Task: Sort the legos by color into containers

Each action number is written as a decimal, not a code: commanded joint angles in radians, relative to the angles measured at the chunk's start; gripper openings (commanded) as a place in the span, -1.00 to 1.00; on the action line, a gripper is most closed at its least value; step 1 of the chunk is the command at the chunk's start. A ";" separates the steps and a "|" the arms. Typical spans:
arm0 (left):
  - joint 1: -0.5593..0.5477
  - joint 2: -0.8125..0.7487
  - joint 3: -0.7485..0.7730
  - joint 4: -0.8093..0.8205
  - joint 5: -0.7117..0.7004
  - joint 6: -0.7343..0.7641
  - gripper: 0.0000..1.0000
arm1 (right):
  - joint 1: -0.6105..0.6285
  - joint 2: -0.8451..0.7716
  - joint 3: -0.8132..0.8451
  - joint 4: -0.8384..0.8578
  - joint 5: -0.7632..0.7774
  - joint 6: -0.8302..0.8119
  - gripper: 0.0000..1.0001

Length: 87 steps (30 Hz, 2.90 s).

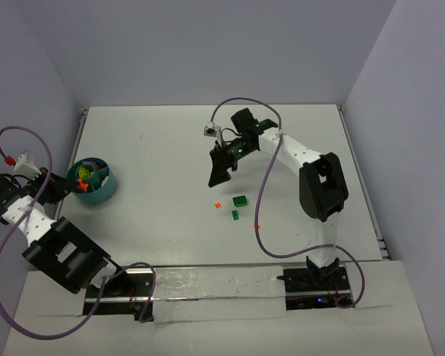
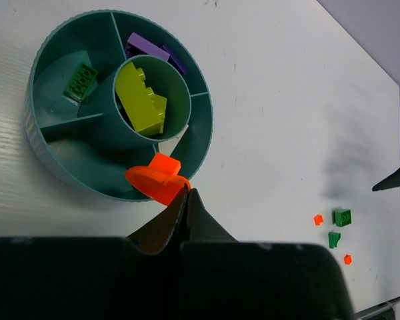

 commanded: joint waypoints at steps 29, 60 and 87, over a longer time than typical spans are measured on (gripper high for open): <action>0.000 0.006 0.054 0.084 0.007 -0.031 -0.04 | -0.012 -0.008 0.054 -0.033 0.003 -0.031 0.99; -1.618 0.797 0.979 -0.472 -0.586 0.402 0.27 | -0.664 -0.427 -0.449 0.161 0.387 0.203 1.00; -1.856 0.979 1.037 -0.436 -0.816 0.385 0.34 | -0.784 -0.436 -0.415 0.072 0.326 0.104 1.00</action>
